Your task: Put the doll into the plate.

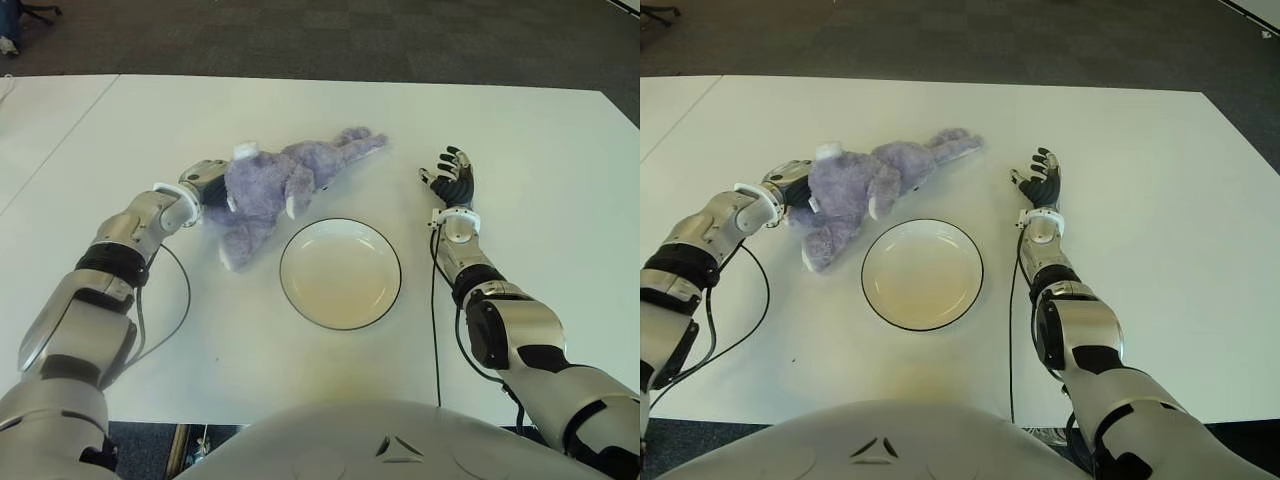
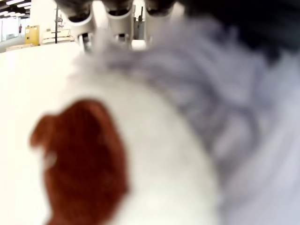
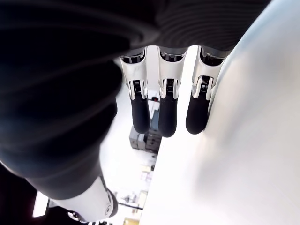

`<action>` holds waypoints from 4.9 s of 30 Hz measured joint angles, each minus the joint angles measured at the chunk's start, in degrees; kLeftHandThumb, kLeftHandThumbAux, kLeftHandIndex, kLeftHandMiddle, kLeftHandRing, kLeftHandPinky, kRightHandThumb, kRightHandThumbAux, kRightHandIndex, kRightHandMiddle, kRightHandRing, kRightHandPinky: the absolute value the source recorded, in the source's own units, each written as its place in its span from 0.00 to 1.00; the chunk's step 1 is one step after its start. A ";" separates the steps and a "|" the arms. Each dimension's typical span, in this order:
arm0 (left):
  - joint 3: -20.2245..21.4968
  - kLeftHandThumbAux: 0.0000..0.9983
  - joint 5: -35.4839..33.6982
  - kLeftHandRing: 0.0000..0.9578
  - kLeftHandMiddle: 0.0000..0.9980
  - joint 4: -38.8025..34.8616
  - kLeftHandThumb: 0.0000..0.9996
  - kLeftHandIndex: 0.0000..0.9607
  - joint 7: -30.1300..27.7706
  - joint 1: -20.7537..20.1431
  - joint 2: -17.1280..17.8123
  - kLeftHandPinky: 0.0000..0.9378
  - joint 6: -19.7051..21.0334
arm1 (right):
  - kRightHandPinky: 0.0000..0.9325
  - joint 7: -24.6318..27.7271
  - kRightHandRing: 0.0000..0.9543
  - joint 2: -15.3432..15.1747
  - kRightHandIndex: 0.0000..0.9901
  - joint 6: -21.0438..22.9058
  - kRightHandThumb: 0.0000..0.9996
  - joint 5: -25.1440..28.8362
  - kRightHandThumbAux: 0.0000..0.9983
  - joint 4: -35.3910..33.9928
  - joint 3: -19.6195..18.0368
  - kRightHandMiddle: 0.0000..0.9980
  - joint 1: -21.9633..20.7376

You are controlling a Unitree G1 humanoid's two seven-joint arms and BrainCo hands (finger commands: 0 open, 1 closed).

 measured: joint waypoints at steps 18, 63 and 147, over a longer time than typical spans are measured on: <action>3.08 0.69 -5.12 0.75 0.73 1.29 0.70 0.45 4.10 2.01 -3.18 0.73 2.50 | 0.29 -0.03 0.29 -0.02 0.17 0.00 0.32 0.03 0.89 0.00 0.35 0.27 0.00; 3.36 0.71 -1.57 0.81 0.79 -8.72 0.70 0.46 19.92 3.30 -2.36 0.81 0.90 | 0.31 -1.66 0.31 0.00 0.19 0.16 0.38 -0.96 0.87 0.00 1.15 0.28 -0.05; 12.46 0.28 -20.95 0.00 0.00 -22.75 0.00 0.00 -18.44 6.36 6.49 0.00 2.81 | 0.48 -3.38 0.51 0.12 0.24 0.35 0.94 -1.66 0.65 0.00 1.89 0.48 -0.15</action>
